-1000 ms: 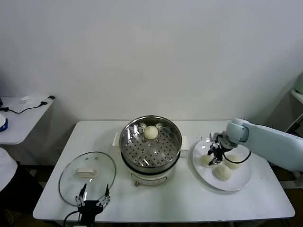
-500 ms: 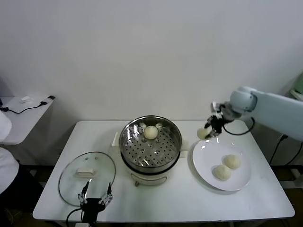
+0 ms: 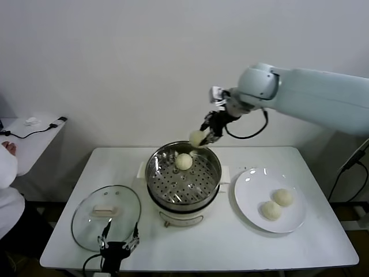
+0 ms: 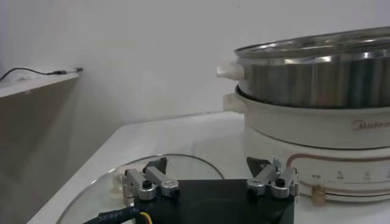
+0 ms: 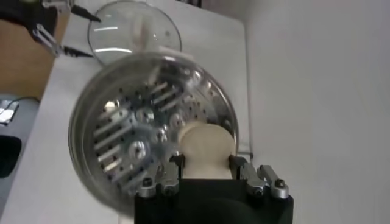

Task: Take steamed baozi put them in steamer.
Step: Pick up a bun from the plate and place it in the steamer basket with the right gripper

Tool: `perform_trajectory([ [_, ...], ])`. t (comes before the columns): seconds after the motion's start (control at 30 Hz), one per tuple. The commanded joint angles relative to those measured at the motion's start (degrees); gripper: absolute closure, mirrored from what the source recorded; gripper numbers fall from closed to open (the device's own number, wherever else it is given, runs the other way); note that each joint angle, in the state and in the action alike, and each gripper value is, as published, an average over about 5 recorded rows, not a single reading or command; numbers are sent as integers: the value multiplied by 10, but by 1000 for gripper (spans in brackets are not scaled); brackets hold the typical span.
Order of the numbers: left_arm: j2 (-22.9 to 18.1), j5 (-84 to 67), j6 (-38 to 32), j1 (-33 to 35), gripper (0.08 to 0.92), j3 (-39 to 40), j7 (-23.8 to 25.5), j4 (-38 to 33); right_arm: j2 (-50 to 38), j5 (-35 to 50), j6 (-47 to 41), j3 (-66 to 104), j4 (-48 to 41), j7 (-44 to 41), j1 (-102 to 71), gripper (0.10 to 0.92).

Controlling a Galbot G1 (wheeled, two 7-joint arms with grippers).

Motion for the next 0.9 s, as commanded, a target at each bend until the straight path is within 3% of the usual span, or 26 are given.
perform_trajectory([
  [0.03,-3,0,0,1,177,-2,0,-2,122,44,-42,-6,-14,59,-50,499],
  [0.9,-14,7,-5,-1,177,10,-4,6,148,-13,-75,7,-77,142,-188,498],
])
